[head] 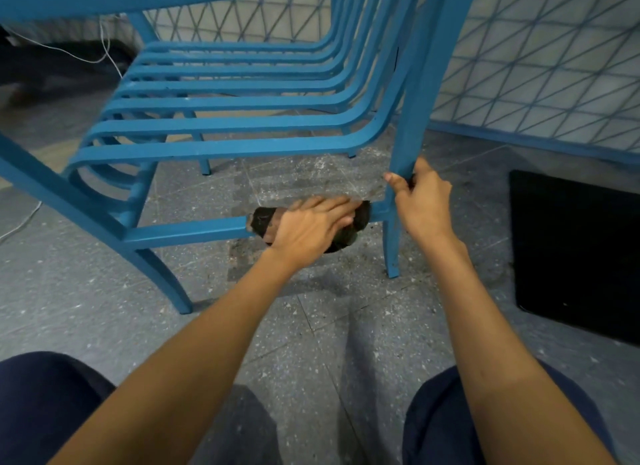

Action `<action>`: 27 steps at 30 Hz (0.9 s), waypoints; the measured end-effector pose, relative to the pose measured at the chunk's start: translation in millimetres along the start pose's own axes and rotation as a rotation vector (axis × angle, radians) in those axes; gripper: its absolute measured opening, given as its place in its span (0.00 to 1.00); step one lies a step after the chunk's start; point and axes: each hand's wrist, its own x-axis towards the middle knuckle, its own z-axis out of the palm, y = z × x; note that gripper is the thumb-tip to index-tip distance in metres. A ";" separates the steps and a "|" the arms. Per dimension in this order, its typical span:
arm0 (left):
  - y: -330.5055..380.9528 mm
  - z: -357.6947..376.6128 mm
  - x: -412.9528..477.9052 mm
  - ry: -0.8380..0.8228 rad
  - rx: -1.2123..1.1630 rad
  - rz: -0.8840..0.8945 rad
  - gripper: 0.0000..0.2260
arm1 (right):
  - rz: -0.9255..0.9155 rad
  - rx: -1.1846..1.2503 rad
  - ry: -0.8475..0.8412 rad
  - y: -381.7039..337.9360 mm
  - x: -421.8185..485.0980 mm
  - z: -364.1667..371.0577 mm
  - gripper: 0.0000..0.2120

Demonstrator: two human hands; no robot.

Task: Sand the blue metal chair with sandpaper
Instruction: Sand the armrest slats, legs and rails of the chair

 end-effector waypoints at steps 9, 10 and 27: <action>-41.0 -26.4 -16.3 -0.158 -0.110 -0.286 0.20 | 0.017 0.017 -0.001 0.1 0.1 0.0 0.14; -32.2 -24.1 -6.4 -0.187 -0.102 -0.258 0.20 | 0.023 0.020 -0.004 -0.6 -0.4 0.2 0.14; -10.9 -14.1 18.7 -0.246 -0.021 -0.235 0.30 | 0.014 -0.011 -0.009 1.5 1.5 -0.7 0.13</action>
